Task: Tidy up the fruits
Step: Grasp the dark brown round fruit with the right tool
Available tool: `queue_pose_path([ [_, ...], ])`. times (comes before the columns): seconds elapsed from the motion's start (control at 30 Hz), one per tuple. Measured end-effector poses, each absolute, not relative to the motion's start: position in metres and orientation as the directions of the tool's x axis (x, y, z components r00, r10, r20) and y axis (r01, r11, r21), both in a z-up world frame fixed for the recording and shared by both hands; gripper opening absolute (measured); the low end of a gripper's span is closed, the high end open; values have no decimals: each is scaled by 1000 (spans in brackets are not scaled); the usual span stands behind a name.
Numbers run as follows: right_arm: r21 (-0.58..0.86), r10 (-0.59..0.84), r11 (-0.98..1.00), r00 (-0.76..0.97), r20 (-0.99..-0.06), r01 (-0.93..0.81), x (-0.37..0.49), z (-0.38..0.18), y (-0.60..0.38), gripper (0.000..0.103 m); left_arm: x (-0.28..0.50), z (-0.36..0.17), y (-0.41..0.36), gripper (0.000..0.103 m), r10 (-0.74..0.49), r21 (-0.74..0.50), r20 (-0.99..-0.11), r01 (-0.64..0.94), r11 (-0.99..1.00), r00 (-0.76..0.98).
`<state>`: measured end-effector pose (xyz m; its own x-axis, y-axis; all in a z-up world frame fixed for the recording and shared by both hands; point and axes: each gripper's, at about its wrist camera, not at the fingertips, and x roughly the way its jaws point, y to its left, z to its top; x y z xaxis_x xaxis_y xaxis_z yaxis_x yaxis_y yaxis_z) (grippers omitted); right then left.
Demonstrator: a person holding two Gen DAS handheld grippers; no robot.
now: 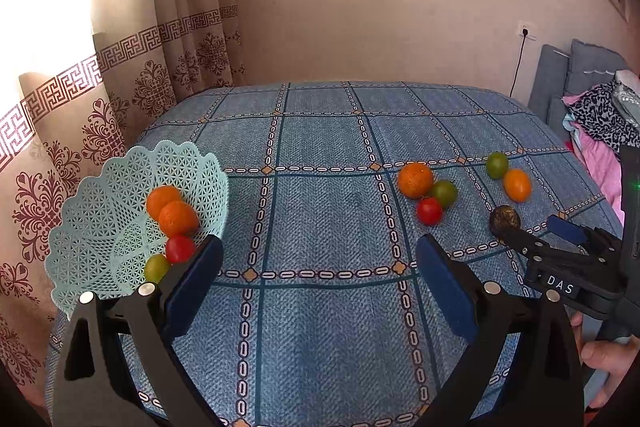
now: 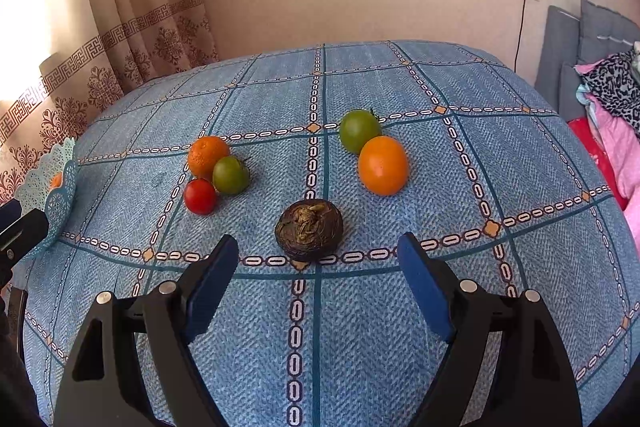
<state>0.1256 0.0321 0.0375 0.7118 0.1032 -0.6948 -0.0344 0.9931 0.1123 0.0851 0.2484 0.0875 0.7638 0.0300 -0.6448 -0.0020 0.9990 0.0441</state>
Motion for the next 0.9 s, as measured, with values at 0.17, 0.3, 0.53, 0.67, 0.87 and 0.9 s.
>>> queue_pose_path([
  [0.17,79,95,995,696,-712,-54,138,32,38,68,95,79,239,98,27,54,-663,12,998,748],
  [0.3,73,89,996,669,-738,-52,148,23,39,55,101,75,235,98,32,61,-671,12,998,741],
  [0.53,72,92,996,669,-738,-58,153,20,41,42,111,67,231,98,31,59,-693,14,998,721],
  [0.67,107,108,993,673,-731,-43,145,20,32,42,120,63,225,98,29,60,-702,20,998,711],
  [0.87,131,100,991,683,-724,-7,135,21,15,42,134,55,202,98,11,74,-709,59,996,705],
  [0.9,134,101,991,683,-723,-4,134,20,13,42,137,54,199,98,8,75,-711,64,995,704],
])
